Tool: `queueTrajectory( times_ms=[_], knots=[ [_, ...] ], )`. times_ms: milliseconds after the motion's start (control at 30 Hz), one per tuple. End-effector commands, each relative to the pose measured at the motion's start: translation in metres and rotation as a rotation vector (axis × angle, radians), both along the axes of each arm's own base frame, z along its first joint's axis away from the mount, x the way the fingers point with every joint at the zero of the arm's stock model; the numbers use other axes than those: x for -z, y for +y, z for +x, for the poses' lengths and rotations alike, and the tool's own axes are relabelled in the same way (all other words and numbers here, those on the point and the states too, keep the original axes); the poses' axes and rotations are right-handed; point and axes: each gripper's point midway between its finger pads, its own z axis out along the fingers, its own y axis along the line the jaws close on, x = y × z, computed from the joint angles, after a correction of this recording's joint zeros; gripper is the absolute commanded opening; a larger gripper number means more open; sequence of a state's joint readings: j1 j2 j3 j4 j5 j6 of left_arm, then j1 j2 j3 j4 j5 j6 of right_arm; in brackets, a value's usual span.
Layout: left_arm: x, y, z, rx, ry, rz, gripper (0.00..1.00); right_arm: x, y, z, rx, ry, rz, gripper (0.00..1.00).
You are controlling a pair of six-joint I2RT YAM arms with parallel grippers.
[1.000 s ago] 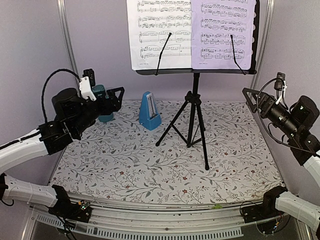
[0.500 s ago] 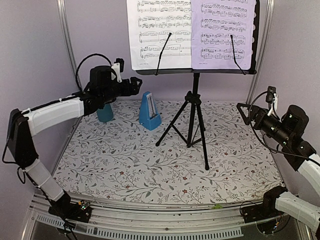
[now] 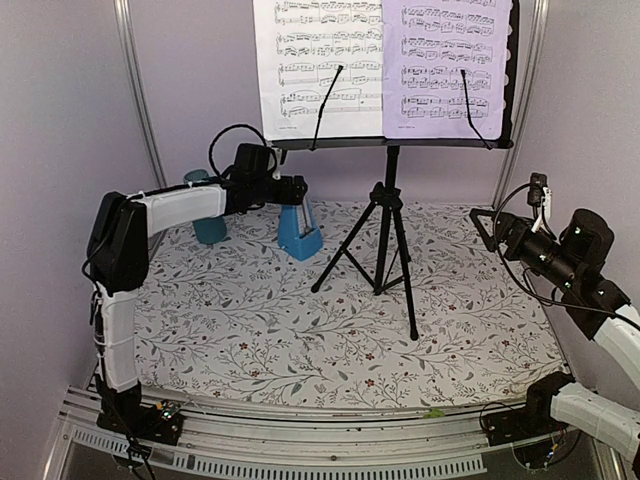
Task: Set up the instrument practice props
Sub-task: Move the metronome to the center of the board.
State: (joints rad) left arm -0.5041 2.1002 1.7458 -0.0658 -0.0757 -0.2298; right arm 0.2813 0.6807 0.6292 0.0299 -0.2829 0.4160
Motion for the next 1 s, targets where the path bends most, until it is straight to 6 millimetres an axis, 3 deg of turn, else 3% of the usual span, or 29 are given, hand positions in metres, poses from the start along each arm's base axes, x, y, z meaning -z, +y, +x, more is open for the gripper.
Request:
queueTrajectory(
  times_ms=[0,233,533,733,967],
  knots=[
    [0.016,-0.021,0.008,0.094,-0.006,0.036,0.90,-0.009,0.005,-0.002,-0.027,-0.026,-0.008,0.99],
    [0.043,-0.036,0.015,0.183,0.029,0.047,0.87,-0.007,0.005,-0.001,-0.026,-0.020,-0.018,0.99],
    [0.058,-0.026,0.021,0.219,0.053,0.049,0.65,-0.005,0.007,-0.001,-0.042,-0.010,-0.028,0.99],
    [0.063,-0.019,0.011,0.201,0.070,0.067,0.39,0.001,0.010,0.000,-0.056,-0.002,-0.032,0.99],
    [0.056,0.005,-0.015,0.059,0.085,0.095,0.32,0.006,0.014,0.002,-0.077,0.005,-0.041,0.99]
  ],
)
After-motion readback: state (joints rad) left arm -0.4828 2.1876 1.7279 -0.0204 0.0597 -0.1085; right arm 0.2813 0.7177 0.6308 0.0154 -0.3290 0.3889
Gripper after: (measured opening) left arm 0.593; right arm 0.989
